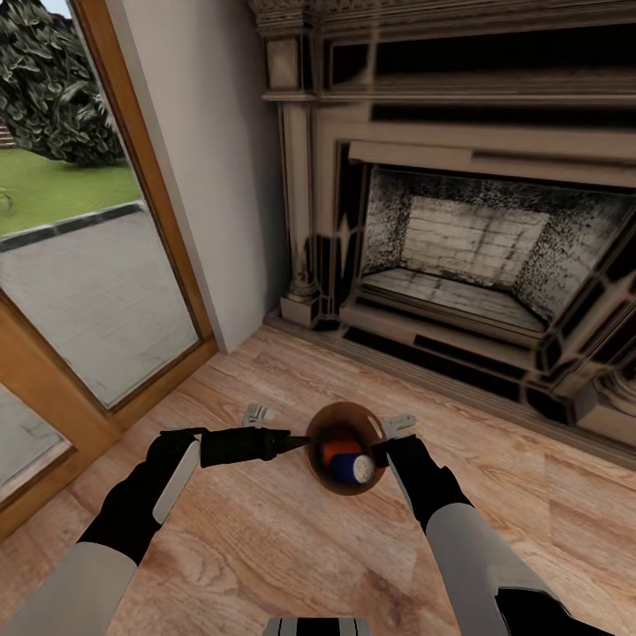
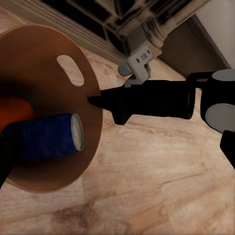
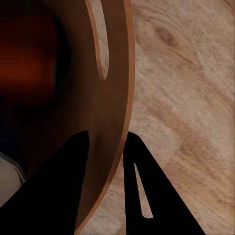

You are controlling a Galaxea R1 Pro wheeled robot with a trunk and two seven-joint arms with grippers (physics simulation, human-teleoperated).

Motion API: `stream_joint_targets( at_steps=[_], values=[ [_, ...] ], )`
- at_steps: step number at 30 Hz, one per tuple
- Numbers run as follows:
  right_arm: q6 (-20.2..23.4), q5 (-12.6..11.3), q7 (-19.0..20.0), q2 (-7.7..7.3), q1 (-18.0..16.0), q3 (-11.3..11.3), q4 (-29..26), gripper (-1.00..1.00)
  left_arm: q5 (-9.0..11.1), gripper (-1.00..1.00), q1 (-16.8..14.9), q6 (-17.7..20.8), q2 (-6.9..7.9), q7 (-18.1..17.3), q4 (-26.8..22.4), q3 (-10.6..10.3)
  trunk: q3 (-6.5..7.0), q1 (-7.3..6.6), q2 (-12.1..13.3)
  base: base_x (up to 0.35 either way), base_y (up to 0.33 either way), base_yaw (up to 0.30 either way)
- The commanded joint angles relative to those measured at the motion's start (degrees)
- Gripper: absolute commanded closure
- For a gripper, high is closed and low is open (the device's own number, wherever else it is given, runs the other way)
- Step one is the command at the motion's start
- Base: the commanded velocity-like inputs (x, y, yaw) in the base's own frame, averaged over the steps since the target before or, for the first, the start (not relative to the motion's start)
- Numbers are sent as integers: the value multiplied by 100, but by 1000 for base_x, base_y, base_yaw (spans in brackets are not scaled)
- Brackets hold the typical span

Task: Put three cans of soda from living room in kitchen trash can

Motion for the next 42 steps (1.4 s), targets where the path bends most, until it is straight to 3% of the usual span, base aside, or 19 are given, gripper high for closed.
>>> stream_joint_targets(
  at_steps=[1,4,15,18,22,23,24,27,28,29,30,31,35,42],
  values=[
    [-1,-29,14,1,-3,0,-5,100,3,-100,0,-2,0,0,1,0,1,-1,0,0,0,0],
    [-1,-27,10,1,-3,0,-8,100,11,-100,0,-22,2,52,1,0,1,-1,0,0,0,0],
    [188,-33,0,1,-11,-7,-32,100,26,-100,0,-314,22,1265,-30,51,1,-1,0,0,0,0],
    [274,-34,-1,1,-11,-11,-42,100,29,-100,0,-738,58,2024,-64,55,1,-1,0,0,0,0],
    [311,-35,-7,1,-11,-19,-46,100,15,-100,4,-1621,80,3084,-111,32,1,-1,0,0,0,0],
    [343,-35,-7,1,-11,-27,-48,100,-55,-100,6,-1889,83,3434,-150,20,1,-1,0,0,0,0],
    [453,-35,-6,1,-11,-35,-66,100,-345,-100,7,-2261,85,3956,-211,0,1,-1,0,0,0,0],
    [545,-35,-4,1,-11,-39,-86,100,-807,-100,28,-2662,63,4323,-204,-13,1,-1,0,0,0,0],
    [579,-33,-3,1,-11,-41,-94,100,-1143,-100,108,-2963,45,4472,-154,-17,1,-1,0,0,0,0],
    [592,-32,-3,1,-11,-43,-97,100,-1300,-100,160,-3111,36,4527,-109,-17,1,-1,0,0,0,0],
    [621,-29,-2,1,-11,-49,-104,100,-1767,-100,304,-3592,18,4681,198,-10,1,-1,0,0,0,0],
    [628,-28,-2,1,-11,-52,-106,100,-1892,-100,340,-3733,14,4740,378,-6,1,-1,0,0,0,0],
    [645,-21,-5,1,-11,-69,-108,100,-2067,-100,397,-3900,4,5025,752,-8,1,-1,0,0,0,0],
    [657,-16,-11,-4,-11,-84,-116,100,-2135,-100,412,-3887,0,5801,988,-25,1,-1,0,0,0,0]
  ],
)
